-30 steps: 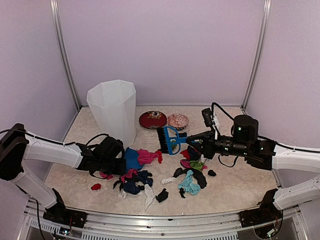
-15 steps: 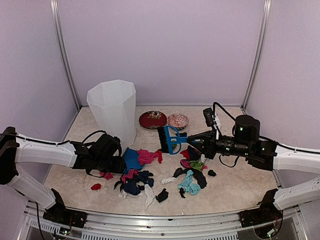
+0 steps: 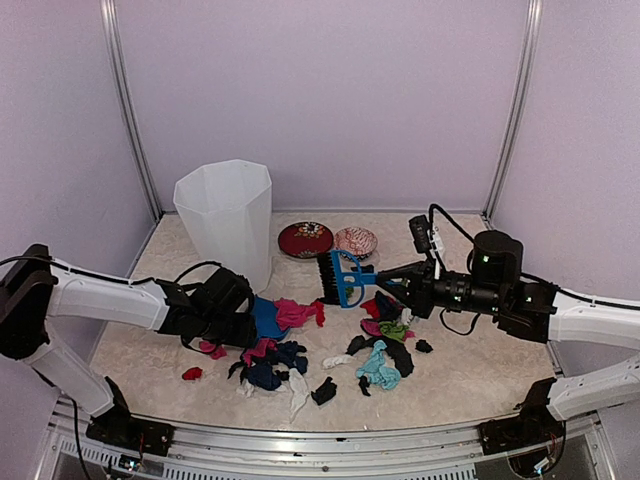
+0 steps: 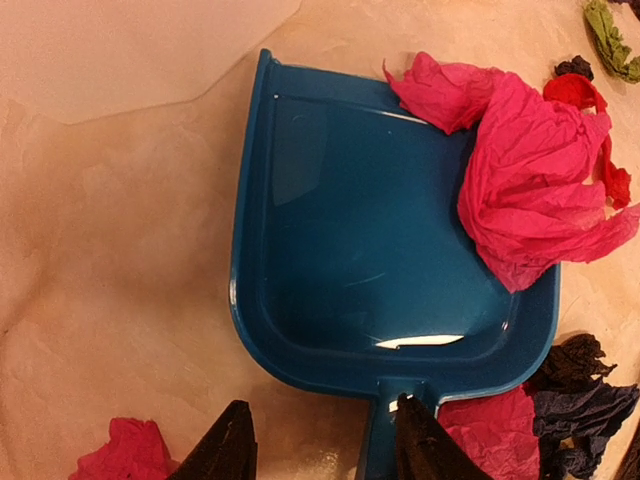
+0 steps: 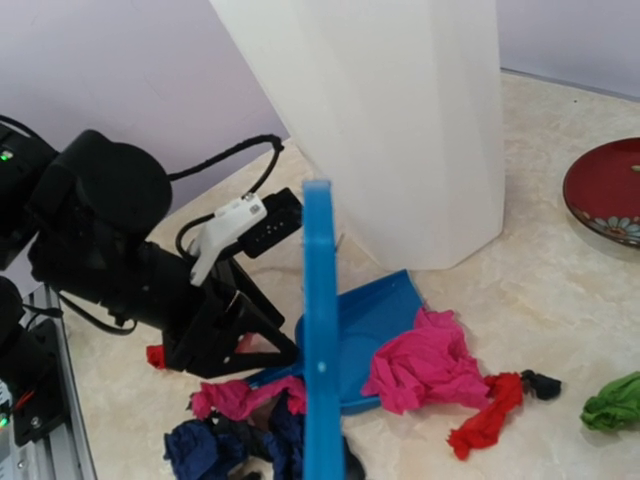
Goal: Sweep away the paper scraps from the table
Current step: Pick up the dustpan from the center of the board.
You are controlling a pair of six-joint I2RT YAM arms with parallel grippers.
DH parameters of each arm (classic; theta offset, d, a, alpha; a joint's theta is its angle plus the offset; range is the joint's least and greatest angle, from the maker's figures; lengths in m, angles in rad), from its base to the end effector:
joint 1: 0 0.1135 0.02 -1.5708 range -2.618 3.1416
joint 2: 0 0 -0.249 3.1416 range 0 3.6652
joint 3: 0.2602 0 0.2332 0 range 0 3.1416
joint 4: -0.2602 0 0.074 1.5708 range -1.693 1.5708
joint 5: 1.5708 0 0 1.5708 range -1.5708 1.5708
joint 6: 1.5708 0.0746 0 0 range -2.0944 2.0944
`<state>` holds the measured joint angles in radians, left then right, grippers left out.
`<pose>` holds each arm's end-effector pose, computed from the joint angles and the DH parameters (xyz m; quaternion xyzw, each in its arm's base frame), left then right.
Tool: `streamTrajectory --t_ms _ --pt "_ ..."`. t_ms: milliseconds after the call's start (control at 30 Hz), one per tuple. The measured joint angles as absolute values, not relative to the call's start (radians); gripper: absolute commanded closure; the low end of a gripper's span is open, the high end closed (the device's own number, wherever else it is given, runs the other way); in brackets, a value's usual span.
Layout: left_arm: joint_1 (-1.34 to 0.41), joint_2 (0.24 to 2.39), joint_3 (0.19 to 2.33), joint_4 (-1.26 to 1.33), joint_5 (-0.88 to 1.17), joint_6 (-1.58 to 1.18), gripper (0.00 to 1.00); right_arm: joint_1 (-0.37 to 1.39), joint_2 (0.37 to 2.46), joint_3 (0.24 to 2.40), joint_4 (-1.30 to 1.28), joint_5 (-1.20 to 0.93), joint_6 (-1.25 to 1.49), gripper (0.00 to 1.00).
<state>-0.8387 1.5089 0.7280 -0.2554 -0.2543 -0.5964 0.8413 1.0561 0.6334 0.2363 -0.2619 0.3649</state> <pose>0.2020 -0.1967 0.1202 0.0824 0.9537 -0.0801 0.2778 0.1663 0.2150 0.2654 -0.2611 0.7220 0.4417 0.4641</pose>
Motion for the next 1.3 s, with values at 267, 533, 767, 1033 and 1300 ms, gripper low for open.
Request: streamTrajectory --t_ms 267,533,767,1033,1300 --pt "-0.839 1.554 0.731 -0.254 -0.258 -0.595 0.58 0.841 1.048 0.622 0.236 -0.255 0.367 1.00" --pt "-0.839 1.568 0.743 -0.236 -0.242 -0.592 0.84 0.842 1.048 0.621 0.236 -0.252 0.368 1.00" --pt "-0.839 1.574 0.744 -0.227 -0.227 -0.589 1.00 0.842 1.048 0.613 0.236 -0.249 0.368 1.00" --pt "-0.840 1.576 0.749 -0.225 -0.214 -0.577 1.00 0.842 1.048 0.613 0.236 -0.248 0.368 1.00" --pt "-0.864 1.551 0.785 -0.254 -0.243 -0.571 1.00 0.842 1.048 0.613 0.235 -0.248 0.367 1.00"
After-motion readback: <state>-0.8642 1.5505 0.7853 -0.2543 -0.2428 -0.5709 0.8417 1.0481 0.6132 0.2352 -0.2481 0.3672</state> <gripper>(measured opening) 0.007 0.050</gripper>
